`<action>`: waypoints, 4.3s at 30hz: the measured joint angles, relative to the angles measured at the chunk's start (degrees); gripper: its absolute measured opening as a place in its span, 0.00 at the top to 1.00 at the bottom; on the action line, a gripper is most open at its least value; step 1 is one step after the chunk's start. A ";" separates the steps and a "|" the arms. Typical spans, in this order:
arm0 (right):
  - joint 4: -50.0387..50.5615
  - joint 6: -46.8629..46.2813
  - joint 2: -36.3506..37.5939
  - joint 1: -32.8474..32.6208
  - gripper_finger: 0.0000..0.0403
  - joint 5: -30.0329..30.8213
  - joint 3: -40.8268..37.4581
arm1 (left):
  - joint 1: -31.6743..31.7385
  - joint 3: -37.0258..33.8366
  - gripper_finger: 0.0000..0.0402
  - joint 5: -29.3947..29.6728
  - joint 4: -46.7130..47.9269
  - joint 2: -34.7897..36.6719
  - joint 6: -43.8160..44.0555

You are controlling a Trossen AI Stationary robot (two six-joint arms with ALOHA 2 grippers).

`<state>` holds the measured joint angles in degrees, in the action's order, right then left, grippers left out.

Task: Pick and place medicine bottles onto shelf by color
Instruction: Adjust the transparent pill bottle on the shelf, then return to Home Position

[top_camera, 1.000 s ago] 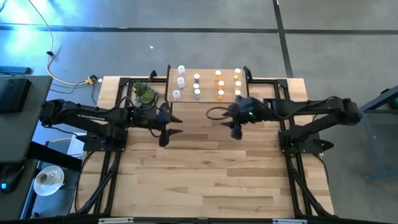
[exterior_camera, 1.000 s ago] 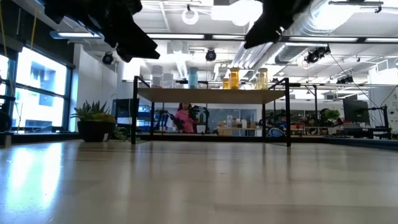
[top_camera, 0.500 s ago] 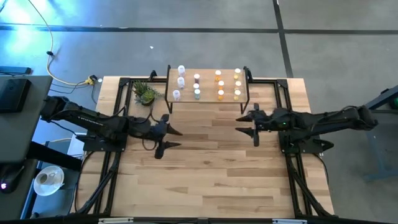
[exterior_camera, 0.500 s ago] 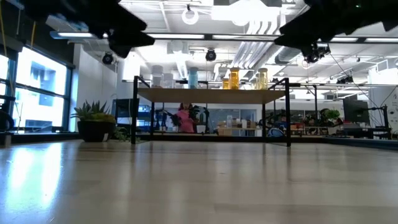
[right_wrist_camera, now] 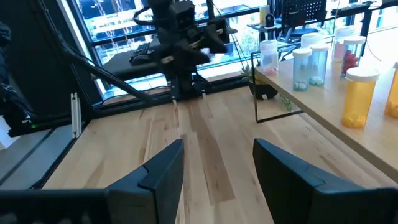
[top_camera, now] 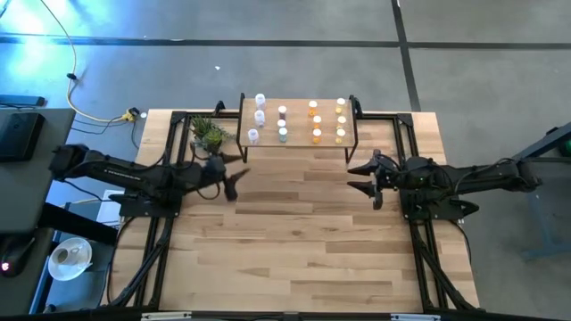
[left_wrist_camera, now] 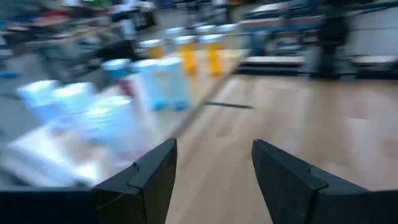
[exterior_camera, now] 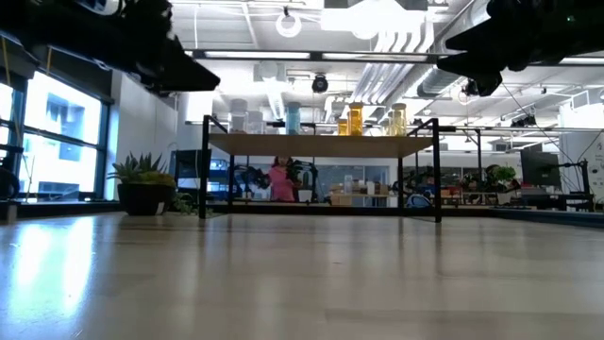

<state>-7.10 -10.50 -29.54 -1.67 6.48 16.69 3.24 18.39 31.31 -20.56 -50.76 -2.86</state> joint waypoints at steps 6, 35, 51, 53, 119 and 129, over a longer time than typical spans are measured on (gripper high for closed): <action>-0.19 0.22 -0.06 0.00 0.54 0.00 0.00 | 5.77 0.00 0.50 4.43 -0.49 -0.87 -1.83; -0.02 0.44 -0.11 0.00 0.54 0.04 0.02 | 17.01 3.92 0.50 5.28 -10.14 -15.70 -1.84; 1.90 0.46 -0.13 0.01 0.54 0.04 0.02 | 13.17 5.14 0.50 5.66 -4.69 -9.36 -0.34; 1.93 1.16 -0.13 0.02 0.54 0.04 0.02 | 11.95 5.14 0.50 3.57 -3.84 -6.78 -0.31; 21.17 -1.64 29.25 0.17 0.54 12.83 -9.98 | -0.32 -17.70 0.50 -17.22 17.95 42.05 8.51; 28.29 -10.05 29.14 0.17 0.54 21.57 -10.01 | -0.32 -17.70 0.50 -17.17 17.80 42.05 8.64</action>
<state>21.19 -20.56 -0.40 -1.50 28.05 6.68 2.92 0.69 14.13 -2.76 -8.71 5.78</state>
